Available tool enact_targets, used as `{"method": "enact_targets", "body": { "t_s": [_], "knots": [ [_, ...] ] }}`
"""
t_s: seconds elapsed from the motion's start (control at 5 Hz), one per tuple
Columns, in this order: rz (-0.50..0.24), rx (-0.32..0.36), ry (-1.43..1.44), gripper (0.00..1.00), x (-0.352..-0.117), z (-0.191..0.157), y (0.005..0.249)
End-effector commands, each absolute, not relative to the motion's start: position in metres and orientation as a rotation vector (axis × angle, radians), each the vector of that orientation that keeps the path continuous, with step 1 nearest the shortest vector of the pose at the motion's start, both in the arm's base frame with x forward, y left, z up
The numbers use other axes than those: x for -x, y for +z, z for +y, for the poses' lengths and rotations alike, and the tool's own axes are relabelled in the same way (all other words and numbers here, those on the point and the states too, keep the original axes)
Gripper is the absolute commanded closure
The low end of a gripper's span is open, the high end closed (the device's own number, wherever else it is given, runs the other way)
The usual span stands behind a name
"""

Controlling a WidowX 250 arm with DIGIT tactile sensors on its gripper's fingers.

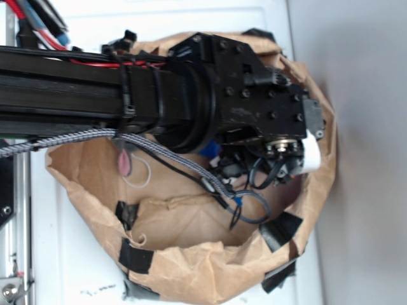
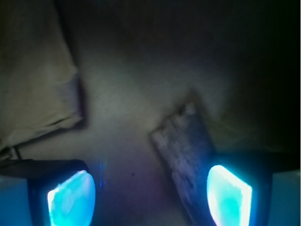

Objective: Grab the wood chip.

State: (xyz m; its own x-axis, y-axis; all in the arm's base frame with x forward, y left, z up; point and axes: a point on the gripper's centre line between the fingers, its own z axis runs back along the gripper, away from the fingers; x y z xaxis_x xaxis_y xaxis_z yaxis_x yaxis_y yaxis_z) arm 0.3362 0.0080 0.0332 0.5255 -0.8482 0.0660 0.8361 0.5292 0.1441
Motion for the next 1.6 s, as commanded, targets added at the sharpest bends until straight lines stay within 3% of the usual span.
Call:
{"method": "enact_targets", "body": {
  "t_s": [0.0,0.4,0.8,1.4],
  "knots": [
    [-0.139,-0.148,-1.033,0.0,-0.353,-0.006,0.029],
    [-0.172,-0.172,-1.08,0.0,-0.358,0.006,0.042],
    [-0.266,-0.248,-1.067,0.0,-0.349,0.02,0.068],
    [-0.242,-0.211,-1.234,0.0,-0.339,0.029,0.085]
  ]
}}
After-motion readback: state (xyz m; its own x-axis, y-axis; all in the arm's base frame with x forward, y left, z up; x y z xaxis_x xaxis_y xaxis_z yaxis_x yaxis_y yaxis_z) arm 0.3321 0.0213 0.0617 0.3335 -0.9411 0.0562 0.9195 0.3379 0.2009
